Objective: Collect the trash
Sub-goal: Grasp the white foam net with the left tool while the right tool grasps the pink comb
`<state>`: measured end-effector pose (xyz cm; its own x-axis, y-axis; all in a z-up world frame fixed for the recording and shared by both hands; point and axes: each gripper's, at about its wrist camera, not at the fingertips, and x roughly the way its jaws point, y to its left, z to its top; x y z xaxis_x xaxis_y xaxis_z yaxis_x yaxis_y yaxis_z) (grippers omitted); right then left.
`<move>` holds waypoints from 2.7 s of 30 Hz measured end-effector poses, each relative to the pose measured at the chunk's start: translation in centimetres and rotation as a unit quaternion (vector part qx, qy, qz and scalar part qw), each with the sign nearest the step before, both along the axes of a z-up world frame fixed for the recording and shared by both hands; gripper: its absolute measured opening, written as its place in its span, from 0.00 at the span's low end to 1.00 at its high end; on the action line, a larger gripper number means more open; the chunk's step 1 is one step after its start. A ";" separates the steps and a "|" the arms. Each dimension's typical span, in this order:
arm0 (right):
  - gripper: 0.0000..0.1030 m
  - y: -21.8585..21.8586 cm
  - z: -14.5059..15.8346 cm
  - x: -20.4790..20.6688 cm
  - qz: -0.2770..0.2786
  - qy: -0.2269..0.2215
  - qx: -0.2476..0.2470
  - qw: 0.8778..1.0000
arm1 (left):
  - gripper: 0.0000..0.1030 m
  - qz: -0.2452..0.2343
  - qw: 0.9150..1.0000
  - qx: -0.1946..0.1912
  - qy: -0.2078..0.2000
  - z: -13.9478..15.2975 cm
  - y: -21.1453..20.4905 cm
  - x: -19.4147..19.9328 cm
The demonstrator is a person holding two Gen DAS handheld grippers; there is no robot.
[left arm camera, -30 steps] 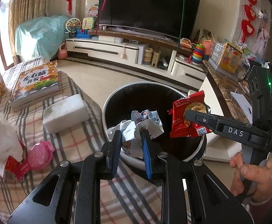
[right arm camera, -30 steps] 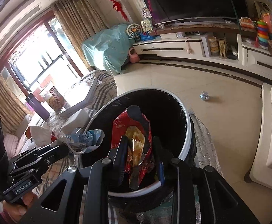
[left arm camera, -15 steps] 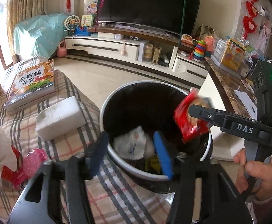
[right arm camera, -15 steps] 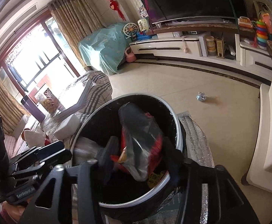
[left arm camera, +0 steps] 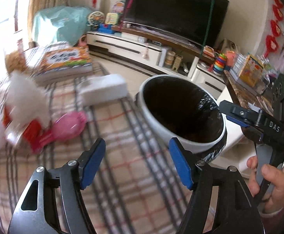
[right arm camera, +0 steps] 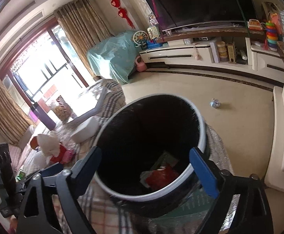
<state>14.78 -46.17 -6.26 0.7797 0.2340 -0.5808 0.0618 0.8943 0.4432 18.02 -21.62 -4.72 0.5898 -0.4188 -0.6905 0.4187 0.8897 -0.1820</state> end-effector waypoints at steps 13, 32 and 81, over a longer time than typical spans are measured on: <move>0.95 8.0 -0.4 -1.2 0.057 0.000 0.015 0.998 | 0.68 0.082 0.997 -0.017 0.003 -0.4 9.0 -2.8; 0.95 18.3 -1.1 0.8 0.143 0.007 -0.018 0.990 | 0.68 0.178 0.983 -0.030 0.018 -2.0 19.1 -3.0; 0.23 19.3 -1.8 2.3 0.160 0.033 -0.054 0.985 | 0.20 0.130 0.991 -0.043 -0.005 -0.6 17.6 -2.1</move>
<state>17.11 -26.89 -8.11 0.6351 0.3965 -0.6629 -0.2056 0.9140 0.3497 15.96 -4.05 -5.30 0.6926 -0.3087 -0.6519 0.1792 0.9491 -0.2591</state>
